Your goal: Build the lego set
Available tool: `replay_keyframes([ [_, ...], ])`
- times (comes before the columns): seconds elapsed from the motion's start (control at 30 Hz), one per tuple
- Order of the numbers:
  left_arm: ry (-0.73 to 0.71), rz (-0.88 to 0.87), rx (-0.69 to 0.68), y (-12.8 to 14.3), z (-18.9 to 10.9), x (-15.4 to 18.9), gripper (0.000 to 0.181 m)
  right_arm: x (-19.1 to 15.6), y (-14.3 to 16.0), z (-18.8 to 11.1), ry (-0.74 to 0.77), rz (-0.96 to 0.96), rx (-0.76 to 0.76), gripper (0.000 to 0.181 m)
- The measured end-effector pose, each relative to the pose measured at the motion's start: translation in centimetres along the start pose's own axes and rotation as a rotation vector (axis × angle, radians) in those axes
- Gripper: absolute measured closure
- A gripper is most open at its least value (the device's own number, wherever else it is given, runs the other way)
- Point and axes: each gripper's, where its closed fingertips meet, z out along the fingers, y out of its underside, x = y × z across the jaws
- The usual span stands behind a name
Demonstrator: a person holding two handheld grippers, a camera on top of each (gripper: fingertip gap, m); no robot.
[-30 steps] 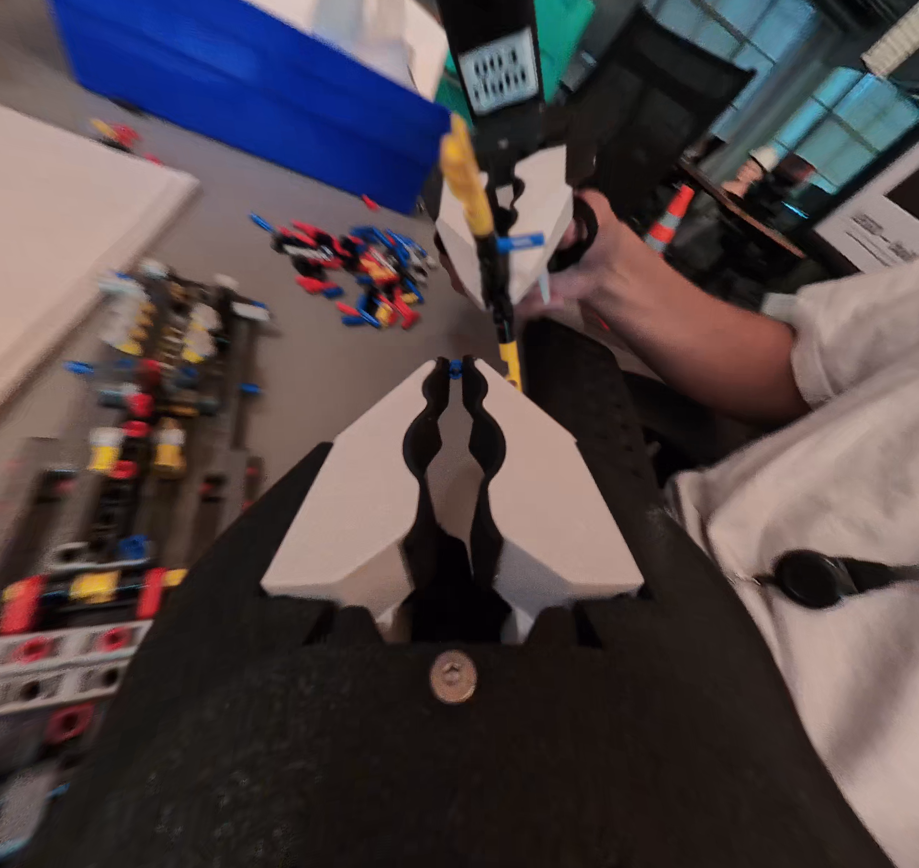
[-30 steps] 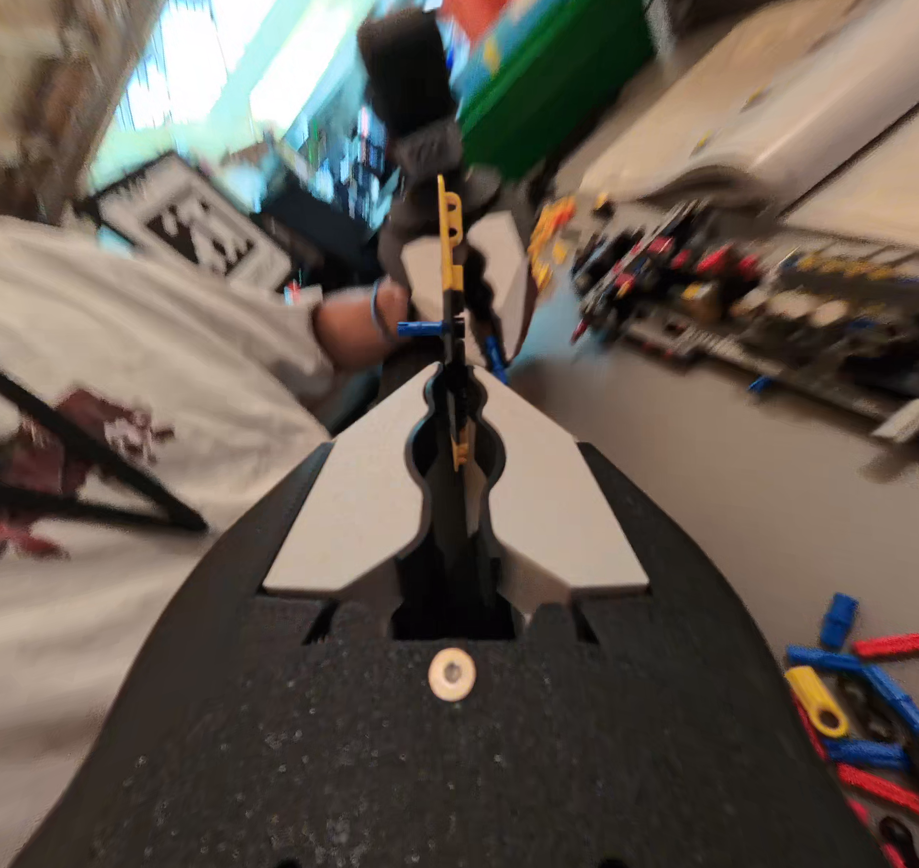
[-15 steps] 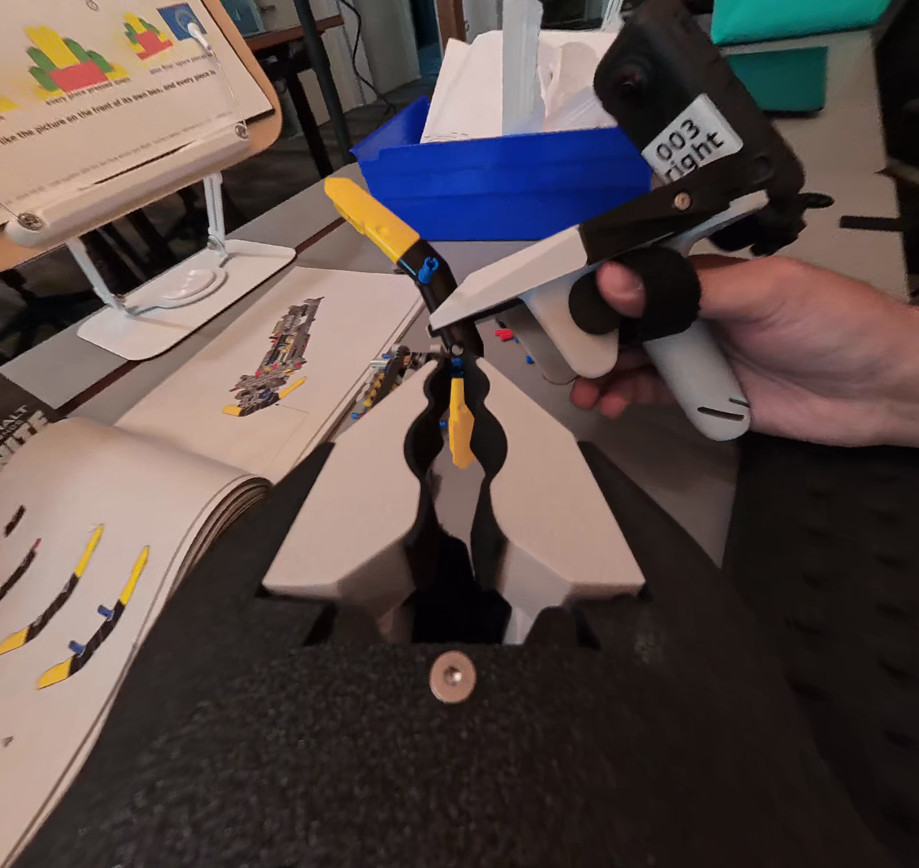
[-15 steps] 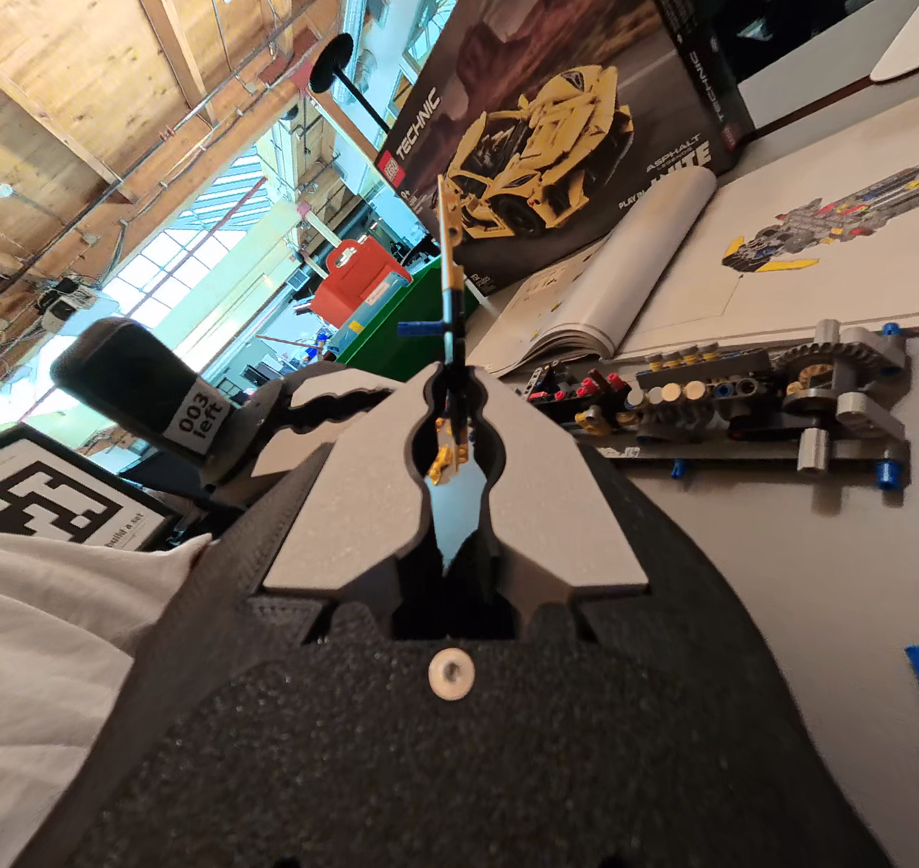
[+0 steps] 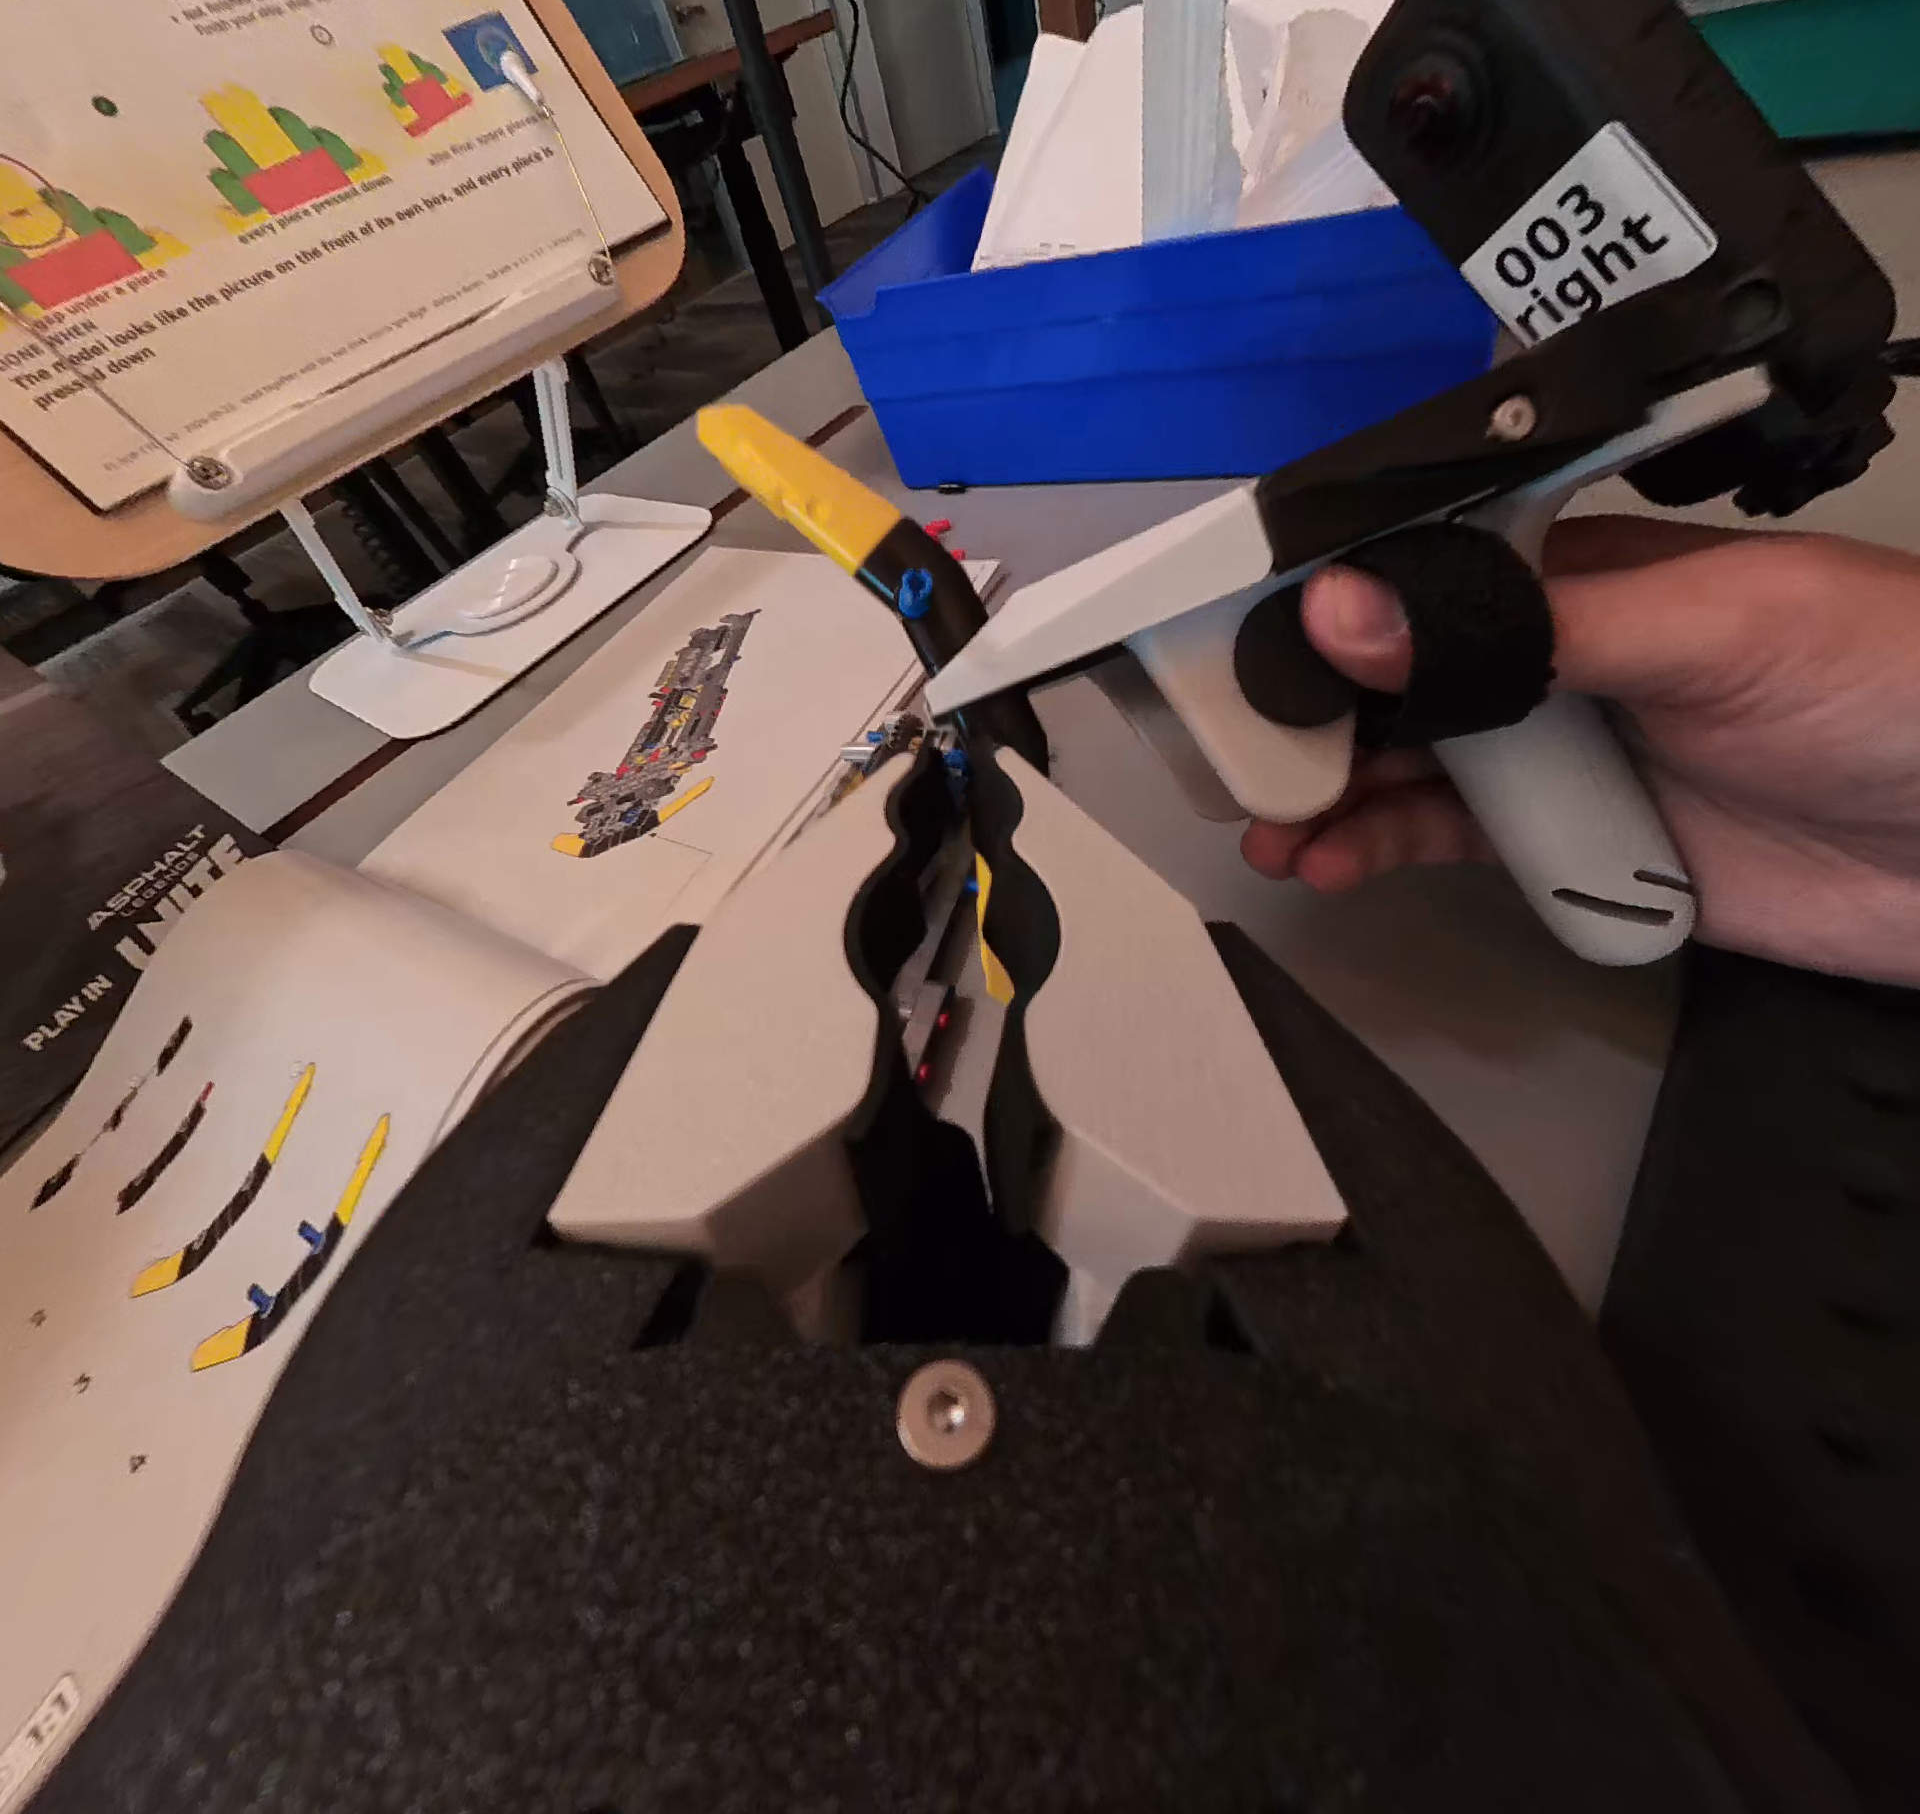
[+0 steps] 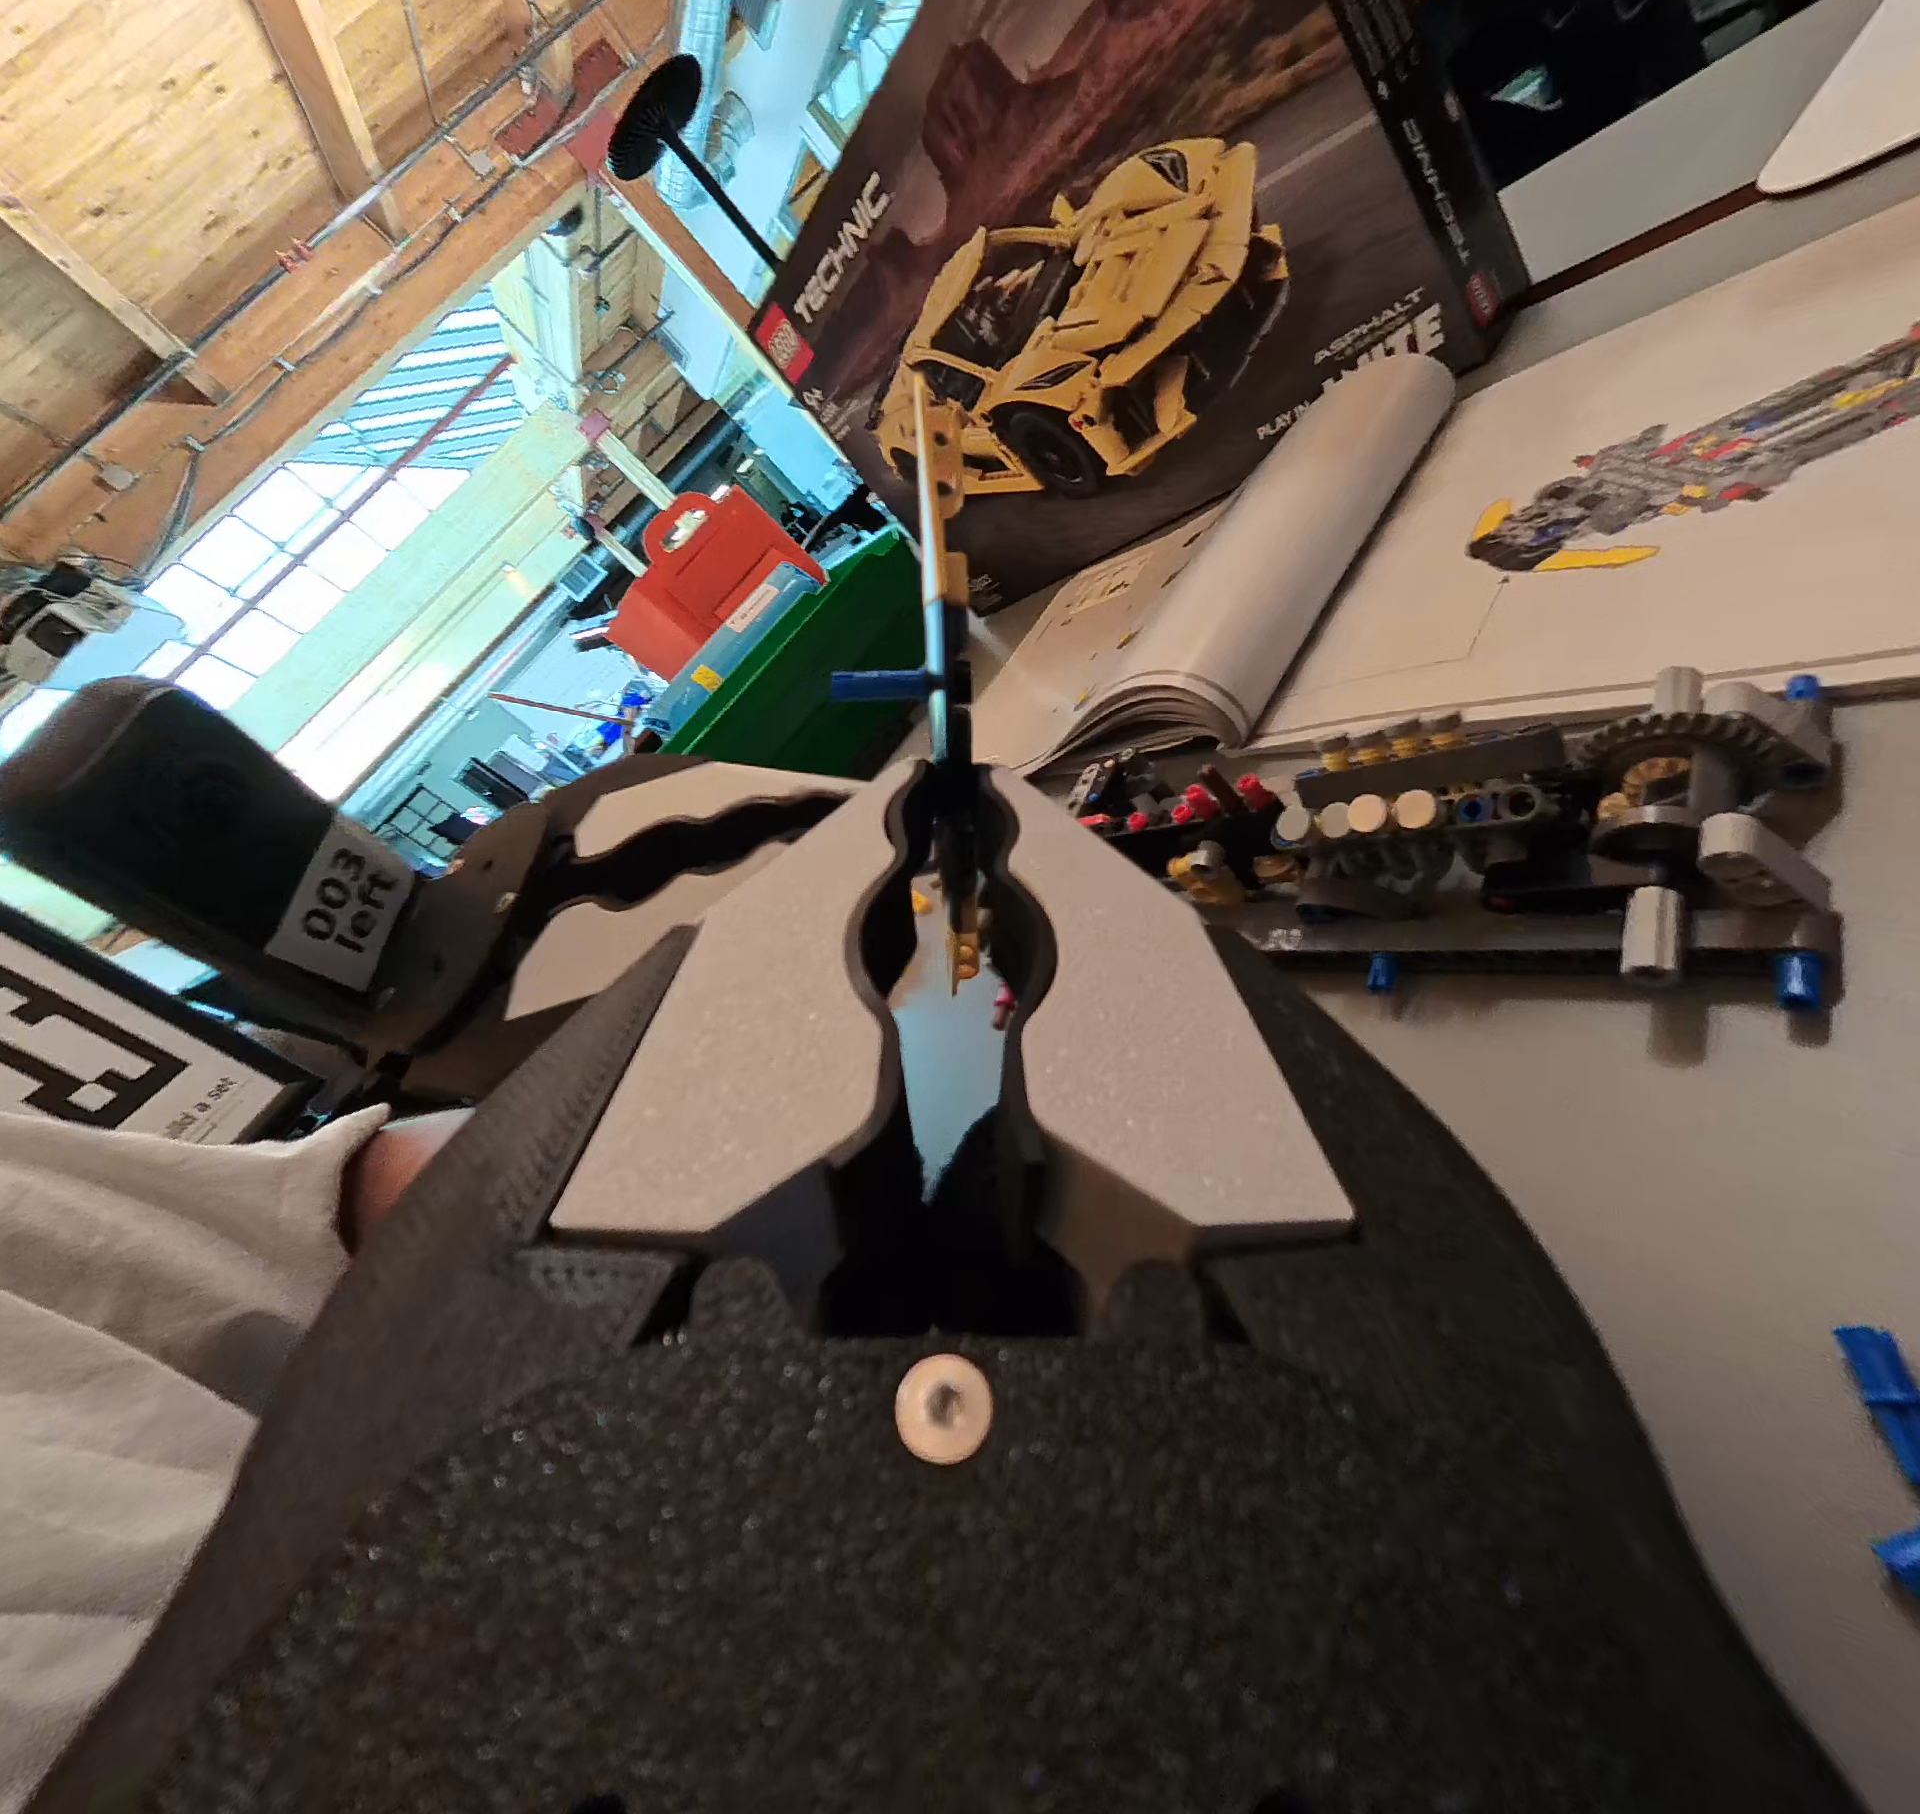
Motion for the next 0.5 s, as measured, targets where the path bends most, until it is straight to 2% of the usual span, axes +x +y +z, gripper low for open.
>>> replay_keyframes([
  [0.33, -0.012, 0.026, -0.019, 0.17, 0.45, 0.61, 0.179, 0.84, -0.01, -0.05, 0.009, 0.041, -0.001, 0.176],
  [0.5, -0.064, 0.047, -0.019, -0.05, 0.59, 0.51, 0.179, 0.73, -0.31, 0.02, -0.016, 0.083, 0.028, 0.175],
])
